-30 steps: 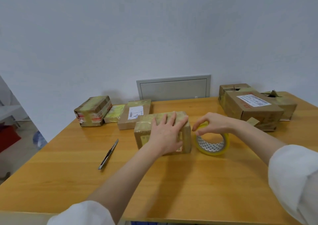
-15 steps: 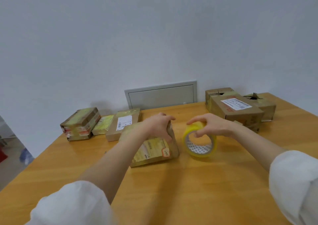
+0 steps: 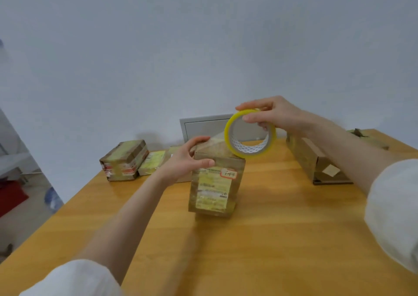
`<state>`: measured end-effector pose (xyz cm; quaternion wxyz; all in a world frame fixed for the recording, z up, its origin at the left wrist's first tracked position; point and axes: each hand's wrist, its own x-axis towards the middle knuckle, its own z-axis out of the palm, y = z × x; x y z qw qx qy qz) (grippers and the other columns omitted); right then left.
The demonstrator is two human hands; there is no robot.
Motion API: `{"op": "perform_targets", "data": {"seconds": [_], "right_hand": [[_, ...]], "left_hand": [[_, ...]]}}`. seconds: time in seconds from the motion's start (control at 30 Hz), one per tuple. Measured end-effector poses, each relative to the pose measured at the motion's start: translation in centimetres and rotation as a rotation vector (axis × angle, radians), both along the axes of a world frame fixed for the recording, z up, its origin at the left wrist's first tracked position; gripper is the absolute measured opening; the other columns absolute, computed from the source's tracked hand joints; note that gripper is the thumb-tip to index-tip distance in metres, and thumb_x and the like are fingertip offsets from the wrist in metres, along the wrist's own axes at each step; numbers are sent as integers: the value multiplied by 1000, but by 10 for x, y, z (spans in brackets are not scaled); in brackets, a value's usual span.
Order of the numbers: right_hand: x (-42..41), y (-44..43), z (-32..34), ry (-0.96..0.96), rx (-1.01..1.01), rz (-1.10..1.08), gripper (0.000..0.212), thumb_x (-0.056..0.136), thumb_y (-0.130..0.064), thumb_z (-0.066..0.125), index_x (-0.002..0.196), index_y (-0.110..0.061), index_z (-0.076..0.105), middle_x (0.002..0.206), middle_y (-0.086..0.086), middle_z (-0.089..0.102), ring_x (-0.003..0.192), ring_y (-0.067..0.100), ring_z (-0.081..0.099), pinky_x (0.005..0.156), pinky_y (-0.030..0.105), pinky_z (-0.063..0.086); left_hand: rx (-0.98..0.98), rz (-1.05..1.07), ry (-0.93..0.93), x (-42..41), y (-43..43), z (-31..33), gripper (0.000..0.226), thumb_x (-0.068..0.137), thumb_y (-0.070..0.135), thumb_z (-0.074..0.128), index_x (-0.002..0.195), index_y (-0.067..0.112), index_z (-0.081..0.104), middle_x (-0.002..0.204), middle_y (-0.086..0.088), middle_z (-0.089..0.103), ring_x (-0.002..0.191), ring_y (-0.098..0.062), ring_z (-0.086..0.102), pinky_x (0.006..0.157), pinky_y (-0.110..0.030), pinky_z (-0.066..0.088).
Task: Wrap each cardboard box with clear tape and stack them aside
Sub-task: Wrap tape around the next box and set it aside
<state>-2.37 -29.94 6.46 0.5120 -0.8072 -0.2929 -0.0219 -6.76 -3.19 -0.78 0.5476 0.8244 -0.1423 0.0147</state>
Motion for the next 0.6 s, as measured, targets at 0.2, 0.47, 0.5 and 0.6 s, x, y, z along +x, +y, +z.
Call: {"op": "perform_targets", "data": {"seconds": [0.2, 0.47, 0.5, 0.6], "right_hand": [[-4, -4, -25, 51, -391, 41, 20, 85, -37, 69, 104, -34, 73, 79, -24, 67, 63, -11, 54, 54, 6, 39], [-2, 25, -47, 65, -445, 95, 32, 86, -38, 68, 119, -35, 67, 112, -21, 63, 93, -15, 54, 83, 12, 39], [-2, 29, -50, 69, -438, 95, 33, 86, -38, 68, 119, -35, 67, 120, -16, 62, 107, -6, 53, 93, 19, 39], [-4, 38, -57, 67, -400, 86, 31, 84, -38, 70, 116, -36, 68, 123, -13, 62, 119, 7, 52, 102, 29, 39]], "left_hand": [[-28, 16, 4, -8, 21, -11, 68, 71, 28, 74, 133, 32, 46, 129, 6, 51, 108, -16, 61, 79, -30, 57], [206, 93, -46, -18, 33, -8, 58, 80, 37, 69, 134, 40, 47, 146, 3, 39, 128, -18, 46, 99, -41, 48], [394, 160, -109, -18, 31, -5, 57, 86, 38, 66, 139, 36, 44, 153, 3, 28, 136, -19, 35, 107, -43, 40], [984, 264, -337, -24, 5, 3, 60, 96, 43, 46, 149, 20, 30, 159, 0, 18, 144, -19, 18, 119, -38, 16]]}}
